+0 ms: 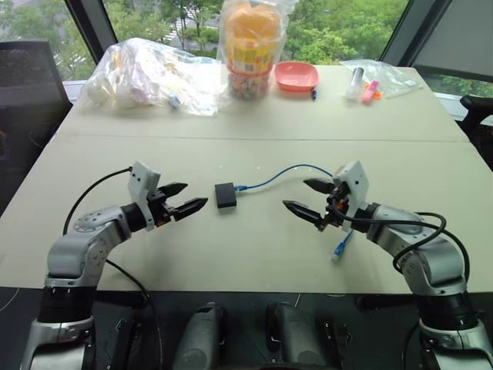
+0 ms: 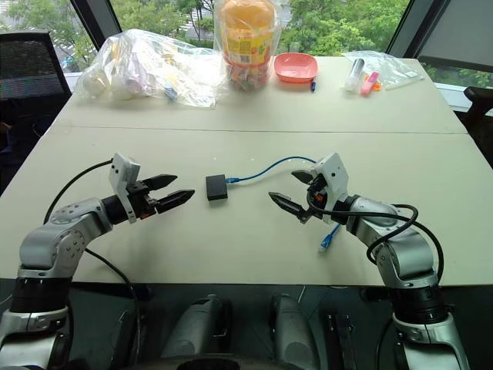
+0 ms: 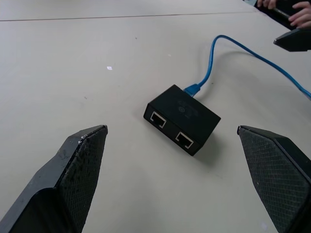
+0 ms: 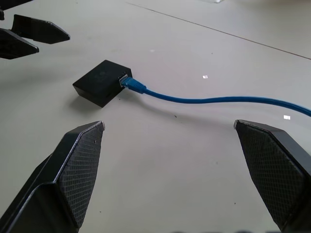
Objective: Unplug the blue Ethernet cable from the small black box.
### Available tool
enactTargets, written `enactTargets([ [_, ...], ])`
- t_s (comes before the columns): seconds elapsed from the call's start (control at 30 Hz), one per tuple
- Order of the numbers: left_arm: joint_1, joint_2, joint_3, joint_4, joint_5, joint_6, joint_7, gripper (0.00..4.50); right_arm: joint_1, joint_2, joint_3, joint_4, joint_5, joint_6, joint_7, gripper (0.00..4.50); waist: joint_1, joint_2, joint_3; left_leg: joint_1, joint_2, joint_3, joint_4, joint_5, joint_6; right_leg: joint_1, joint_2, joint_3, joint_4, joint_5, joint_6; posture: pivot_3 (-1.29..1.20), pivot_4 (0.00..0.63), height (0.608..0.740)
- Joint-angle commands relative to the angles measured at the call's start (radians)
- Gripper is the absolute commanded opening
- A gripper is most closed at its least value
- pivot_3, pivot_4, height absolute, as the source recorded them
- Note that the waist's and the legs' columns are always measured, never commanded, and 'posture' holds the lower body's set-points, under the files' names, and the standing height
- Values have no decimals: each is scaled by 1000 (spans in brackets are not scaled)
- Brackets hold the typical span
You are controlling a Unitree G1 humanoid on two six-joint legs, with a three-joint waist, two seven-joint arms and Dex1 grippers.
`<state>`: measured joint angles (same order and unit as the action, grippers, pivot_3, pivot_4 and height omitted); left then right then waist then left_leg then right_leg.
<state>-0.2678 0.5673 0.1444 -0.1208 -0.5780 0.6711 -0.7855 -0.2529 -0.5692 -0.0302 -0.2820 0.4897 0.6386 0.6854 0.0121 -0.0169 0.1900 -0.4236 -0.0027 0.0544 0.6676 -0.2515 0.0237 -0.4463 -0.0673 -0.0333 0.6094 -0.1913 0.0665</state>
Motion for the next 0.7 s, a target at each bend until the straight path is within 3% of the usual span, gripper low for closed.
enactTargets([
  [0.03,-6,6,30,-25,-13,-13,4,4450,-16,1,-7,-12,-5,-23,7,4500,0,0,0,0,0,0,0,0,0,0,0,0,0,0,0,0,150,740],
  [0.47,-62,19,15,32,12,-36,-7,4450,-53,-2,26,40,-50,-61,31,4500,0,0,0,0,0,0,0,0,0,0,0,0,0,0,0,0,150,740],
  [0.6,-116,85,-35,115,72,-87,-96,4450,-166,-10,111,195,-140,-156,111,4500,-4,0,0,0,0,0,0,0,0,-1,0,0,0,0,-1,0,150,740],
  [0.7,-129,179,-83,134,88,-87,-230,4450,-327,42,191,454,-242,-295,157,4500,-20,0,0,-1,0,1,0,0,0,-2,1,0,0,1,-1,0,150,740],
])
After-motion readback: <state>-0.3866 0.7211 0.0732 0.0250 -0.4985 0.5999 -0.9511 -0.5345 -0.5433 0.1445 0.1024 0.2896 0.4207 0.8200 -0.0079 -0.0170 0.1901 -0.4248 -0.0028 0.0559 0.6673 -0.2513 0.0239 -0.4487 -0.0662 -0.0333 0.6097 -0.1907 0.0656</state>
